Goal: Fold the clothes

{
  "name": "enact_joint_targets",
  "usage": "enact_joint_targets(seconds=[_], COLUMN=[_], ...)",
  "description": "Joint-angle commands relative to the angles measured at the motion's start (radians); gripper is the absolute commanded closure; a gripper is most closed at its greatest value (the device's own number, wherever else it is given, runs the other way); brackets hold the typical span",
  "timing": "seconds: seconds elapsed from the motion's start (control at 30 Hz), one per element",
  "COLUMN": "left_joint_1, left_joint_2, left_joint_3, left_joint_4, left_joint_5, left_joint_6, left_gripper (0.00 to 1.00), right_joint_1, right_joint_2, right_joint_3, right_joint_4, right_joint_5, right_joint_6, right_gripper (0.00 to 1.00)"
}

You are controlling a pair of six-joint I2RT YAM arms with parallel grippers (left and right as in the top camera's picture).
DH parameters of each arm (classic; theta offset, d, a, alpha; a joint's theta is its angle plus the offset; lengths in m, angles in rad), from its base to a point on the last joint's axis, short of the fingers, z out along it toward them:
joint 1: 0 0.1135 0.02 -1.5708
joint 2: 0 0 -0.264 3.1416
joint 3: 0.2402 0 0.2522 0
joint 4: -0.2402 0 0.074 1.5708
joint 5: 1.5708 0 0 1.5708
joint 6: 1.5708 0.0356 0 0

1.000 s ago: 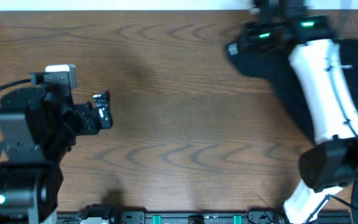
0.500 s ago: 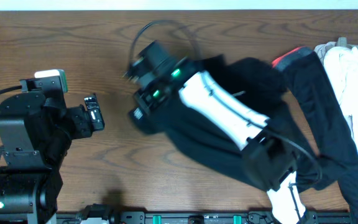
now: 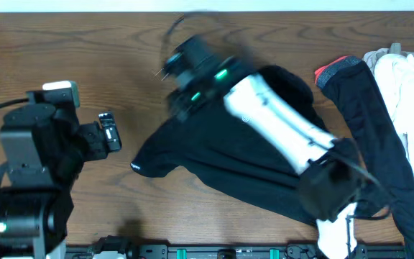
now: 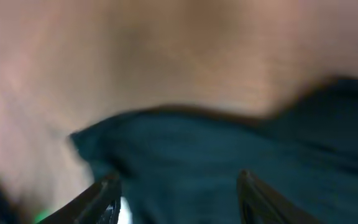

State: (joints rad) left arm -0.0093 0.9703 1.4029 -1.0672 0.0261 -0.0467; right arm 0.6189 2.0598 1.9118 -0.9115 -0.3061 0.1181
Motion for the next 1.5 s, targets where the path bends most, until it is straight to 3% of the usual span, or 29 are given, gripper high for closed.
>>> enact_joint_targets(seconds=[0.0,0.07,0.13,0.37,0.47,0.7,0.9,1.17,1.33,1.4,1.47], left_joint_1=[0.004,0.002,-0.011,-0.099,-0.148,-0.216,-0.239,-0.269,-0.296,-0.302,-0.302], left_joint_2=[0.088,0.160,0.265,0.581,0.713,0.906,1.041,1.162,1.198,1.208,1.211], left_joint_3=[0.010,0.008,0.008,0.008,0.008,0.008,0.008,0.008,0.008,0.008,0.008], left_joint_4=[-0.010,-0.026,-0.051,0.002,0.107,0.428,0.686,0.840,0.871,0.875,0.874], left_joint_5=[0.187,0.273,0.327,0.367,0.422,0.422,0.423,0.428,0.427,0.426,0.421], left_joint_6=[0.018,0.048,0.101,0.211,0.264,0.264,0.250,0.161,0.161,0.161,0.161], left_gripper=[0.02,0.02,0.02,0.01,0.04,0.05,0.12,0.22,0.39,0.52,0.73], right_joint_1=[-0.130,-0.198,-0.271,-0.415,-0.445,-0.459,-0.455,-0.454,-0.454,-0.454,-0.454], right_joint_2=[-0.040,-0.040,-0.040,-0.040,-0.040,-0.040,-0.040,-0.040,-0.040,-0.040,-0.040], right_joint_3=[0.005,0.005,0.005,0.005,0.005,0.005,0.005,0.005,0.005,0.005,0.005], right_joint_4=[-0.029,-0.066,-0.096,-0.174,-0.191,-0.216,-0.246,-0.268,-0.269,-0.272,-0.277], right_joint_5=[0.028,0.027,0.002,-0.028,-0.027,-0.027,-0.027,-0.023,-0.023,-0.023,-0.017], right_joint_6=[0.127,0.166,0.174,0.173,0.172,0.157,0.155,0.154,0.154,0.154,0.154], right_gripper=[0.43,0.43,0.37,0.35,0.36,0.37,0.37,0.38,0.40,0.40,0.40])
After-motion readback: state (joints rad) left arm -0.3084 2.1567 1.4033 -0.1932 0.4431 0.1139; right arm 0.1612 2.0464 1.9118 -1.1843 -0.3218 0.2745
